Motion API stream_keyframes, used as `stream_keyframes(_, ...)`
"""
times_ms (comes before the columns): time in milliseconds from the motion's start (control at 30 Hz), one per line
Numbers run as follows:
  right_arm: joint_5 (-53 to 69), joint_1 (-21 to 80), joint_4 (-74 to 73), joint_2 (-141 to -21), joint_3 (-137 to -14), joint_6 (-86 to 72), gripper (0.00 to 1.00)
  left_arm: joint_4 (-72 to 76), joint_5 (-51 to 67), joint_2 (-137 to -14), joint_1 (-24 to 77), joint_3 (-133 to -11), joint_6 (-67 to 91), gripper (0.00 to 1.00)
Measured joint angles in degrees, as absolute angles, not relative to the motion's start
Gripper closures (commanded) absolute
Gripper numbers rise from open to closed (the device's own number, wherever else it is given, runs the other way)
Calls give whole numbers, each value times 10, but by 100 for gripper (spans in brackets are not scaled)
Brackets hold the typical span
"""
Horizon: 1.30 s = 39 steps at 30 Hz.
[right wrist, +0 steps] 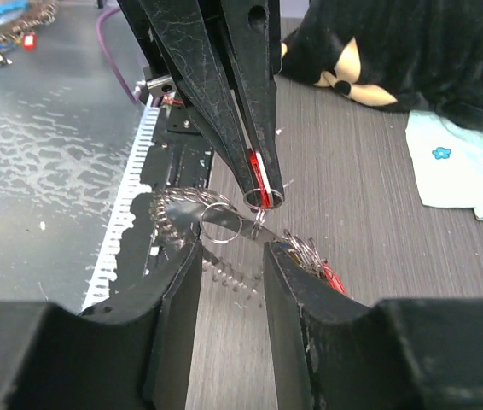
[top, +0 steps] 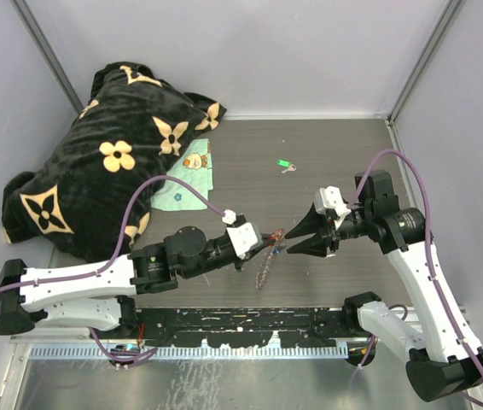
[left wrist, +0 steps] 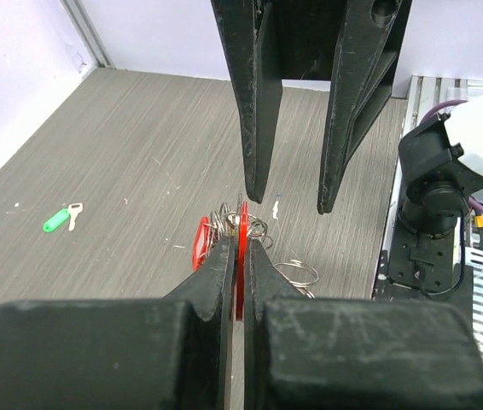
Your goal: Remove the keys from the keyring
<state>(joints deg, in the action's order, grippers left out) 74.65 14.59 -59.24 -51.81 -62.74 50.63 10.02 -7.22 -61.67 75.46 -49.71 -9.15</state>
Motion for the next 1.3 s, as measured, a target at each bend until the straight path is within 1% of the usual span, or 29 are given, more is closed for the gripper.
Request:
stream_keyframes(100, 780, 133, -582, -517, -613, 509, 62, 100, -72, -617, 755, -499, -78, 100)
stream_keyframes(233, 802, 127, -574, -520, -601, 513, 62, 102, -73, -617, 755, -508, -64, 100)
stream_keyframes(567, 807, 126, -536, -520, -590, 497, 63, 107, -73, -632, 755, -536, -49, 100)
stream_keyframes(733, 807, 126, -528, -520, -590, 490, 67, 107, -72, -641, 755, -539, -43, 100)
stream_keyframes(867, 807, 125, -526, -520, -590, 486, 71, 108, -71, -646, 755, -541, -38, 100)
stream_keyframes(967, 807, 125, -522, -520, -590, 482, 78, 109, -69, -647, 755, -541, -38, 100)
stream_keyframes(1167, 803, 121, -521, -520, -590, 479, 97, 109, -66, -647, 755, -541, -36, 100)
stream_keyframes(1300, 797, 121, -522, -520, -592, 475, 99, 107, -66, -647, 755, -541, -36, 100)
